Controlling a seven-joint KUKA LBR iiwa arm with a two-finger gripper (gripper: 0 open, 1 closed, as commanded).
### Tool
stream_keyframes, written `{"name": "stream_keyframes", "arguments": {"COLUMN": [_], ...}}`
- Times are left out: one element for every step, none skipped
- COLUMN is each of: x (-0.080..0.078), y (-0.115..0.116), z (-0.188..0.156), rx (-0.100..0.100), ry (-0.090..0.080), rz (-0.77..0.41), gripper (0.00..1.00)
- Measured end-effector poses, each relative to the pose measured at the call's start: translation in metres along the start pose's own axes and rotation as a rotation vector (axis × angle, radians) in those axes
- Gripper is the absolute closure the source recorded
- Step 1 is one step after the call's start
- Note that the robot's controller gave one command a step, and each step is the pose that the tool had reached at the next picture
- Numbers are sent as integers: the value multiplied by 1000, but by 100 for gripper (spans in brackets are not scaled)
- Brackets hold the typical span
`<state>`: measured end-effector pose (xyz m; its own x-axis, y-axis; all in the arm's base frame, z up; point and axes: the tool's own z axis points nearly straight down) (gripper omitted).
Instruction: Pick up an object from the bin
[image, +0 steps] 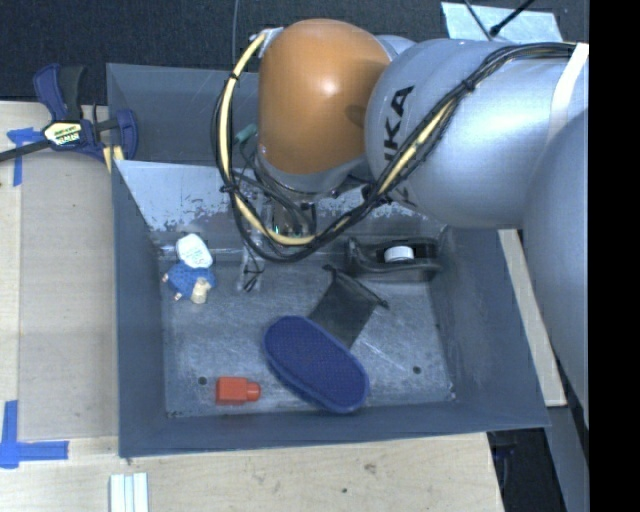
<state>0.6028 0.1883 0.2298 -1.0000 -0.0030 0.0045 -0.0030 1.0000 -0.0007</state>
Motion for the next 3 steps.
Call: {"name": "stream_keyframes", "arguments": {"x": [-11, -16, -17], "y": [32, 29, 28], "z": [135, 159, 158], "rx": [0, -1, 0], "ry": [-1, -5, -6], "rz": [-380, -492, -488], "gripper": [0, 0, 100]}}
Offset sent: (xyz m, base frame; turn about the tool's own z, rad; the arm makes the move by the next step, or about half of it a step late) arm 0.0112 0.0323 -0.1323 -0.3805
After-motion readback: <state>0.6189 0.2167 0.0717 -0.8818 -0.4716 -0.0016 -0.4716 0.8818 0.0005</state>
